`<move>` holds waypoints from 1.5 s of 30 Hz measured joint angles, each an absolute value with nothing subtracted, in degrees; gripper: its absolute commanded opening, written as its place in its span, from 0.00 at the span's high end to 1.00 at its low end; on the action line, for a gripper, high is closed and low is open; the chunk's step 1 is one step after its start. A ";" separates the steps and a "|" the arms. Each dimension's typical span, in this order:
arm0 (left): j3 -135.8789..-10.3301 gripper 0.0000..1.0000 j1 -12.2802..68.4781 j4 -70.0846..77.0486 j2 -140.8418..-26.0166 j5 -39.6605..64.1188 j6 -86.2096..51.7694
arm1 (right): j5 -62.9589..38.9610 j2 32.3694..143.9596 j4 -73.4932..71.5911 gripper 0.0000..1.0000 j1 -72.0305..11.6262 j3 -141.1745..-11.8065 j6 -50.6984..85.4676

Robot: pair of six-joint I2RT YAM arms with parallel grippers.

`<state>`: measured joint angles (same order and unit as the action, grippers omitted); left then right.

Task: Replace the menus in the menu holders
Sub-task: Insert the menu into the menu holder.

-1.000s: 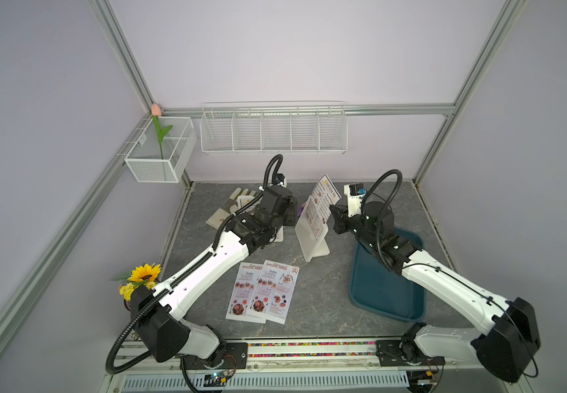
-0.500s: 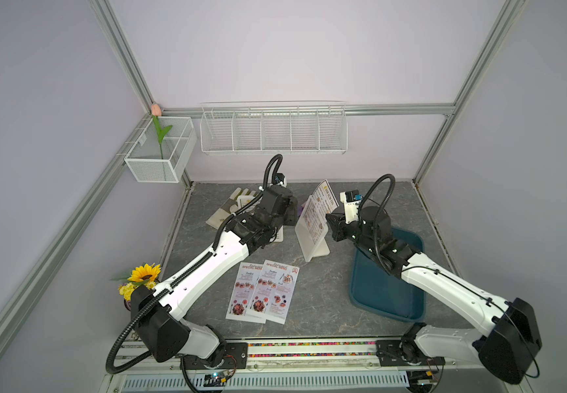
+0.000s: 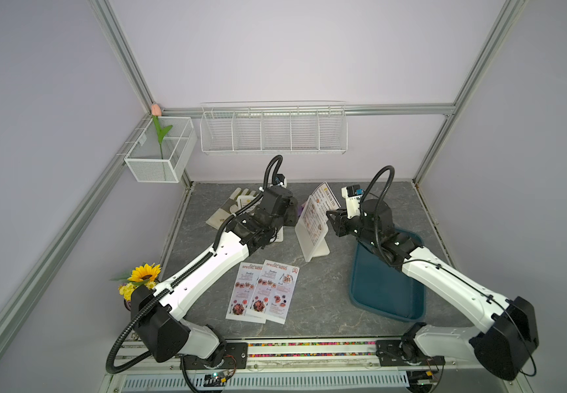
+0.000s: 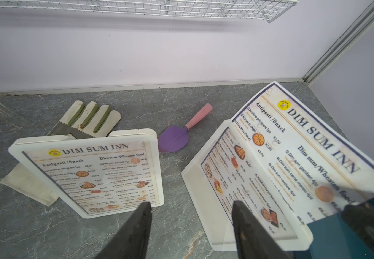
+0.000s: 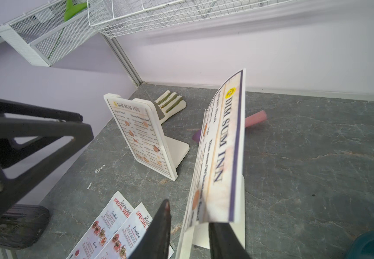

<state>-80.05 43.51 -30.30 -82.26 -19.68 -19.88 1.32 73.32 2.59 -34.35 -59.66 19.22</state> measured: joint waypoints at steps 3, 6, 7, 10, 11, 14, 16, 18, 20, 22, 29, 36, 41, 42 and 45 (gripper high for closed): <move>-79.81 0.40 43.51 -30.30 -82.15 -19.66 -19.90 | 0.67 73.36 2.61 0.69 -33.01 -59.90 19.25; -79.81 0.40 43.48 -30.30 -82.08 -19.66 -19.90 | 0.49 73.36 2.70 0.69 -32.25 -59.90 19.25; -79.81 0.40 43.51 -30.30 -82.06 -19.66 -19.90 | 0.45 73.36 2.70 0.72 -32.03 -59.90 19.22; -79.37 0.40 43.51 -30.09 -81.69 -19.57 -19.94 | 0.36 73.36 2.74 0.82 -31.62 -59.90 19.22; -79.13 0.40 43.51 -30.06 -81.49 -19.51 -20.03 | 0.36 73.36 2.76 0.83 -31.51 -59.90 19.22; -78.85 0.40 43.51 -30.04 -81.32 -19.35 -20.10 | -0.14 73.36 2.76 0.86 -31.40 -59.90 19.27; -78.85 0.40 43.51 -30.02 -81.32 -19.25 -20.10 | -0.80 73.36 2.76 0.87 -31.38 -59.90 19.40; -78.85 0.40 43.51 -30.02 -81.30 -19.27 -20.10 | -1.19 73.38 2.76 0.89 -31.62 -59.90 19.51; -78.85 0.40 43.48 -30.02 -81.30 -19.27 -20.10 | -1.37 73.43 2.74 0.90 -31.97 -59.90 19.57; -78.85 0.40 43.51 -30.02 -81.30 -19.27 -20.10 | -1.39 73.54 2.74 0.90 -32.60 -59.88 19.70; -78.85 0.40 43.51 -29.89 -81.30 -19.27 -20.10 | -1.34 73.56 2.76 0.90 -34.92 -59.13 19.77; -78.85 0.40 43.51 -29.89 -81.30 -19.27 -20.10 | -1.37 74.19 3.22 0.85 -36.36 -57.39 20.56; -78.85 0.40 43.48 -29.89 -81.30 -19.27 -20.12 | -0.97 74.39 5.06 0.74 -36.47 -57.43 20.32; -78.85 0.40 43.51 -29.89 -81.30 -19.27 -20.12 | -0.86 74.39 5.43 0.73 -36.40 -57.49 20.10; -78.85 0.40 43.51 -29.89 -81.30 -19.27 -20.12 | -0.86 74.39 6.66 0.73 -36.03 -58.57 19.44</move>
<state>-78.85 43.51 -29.89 -81.30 -19.27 -20.12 -0.86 74.39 6.66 -36.03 -58.57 19.44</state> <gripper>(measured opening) 0.597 0.266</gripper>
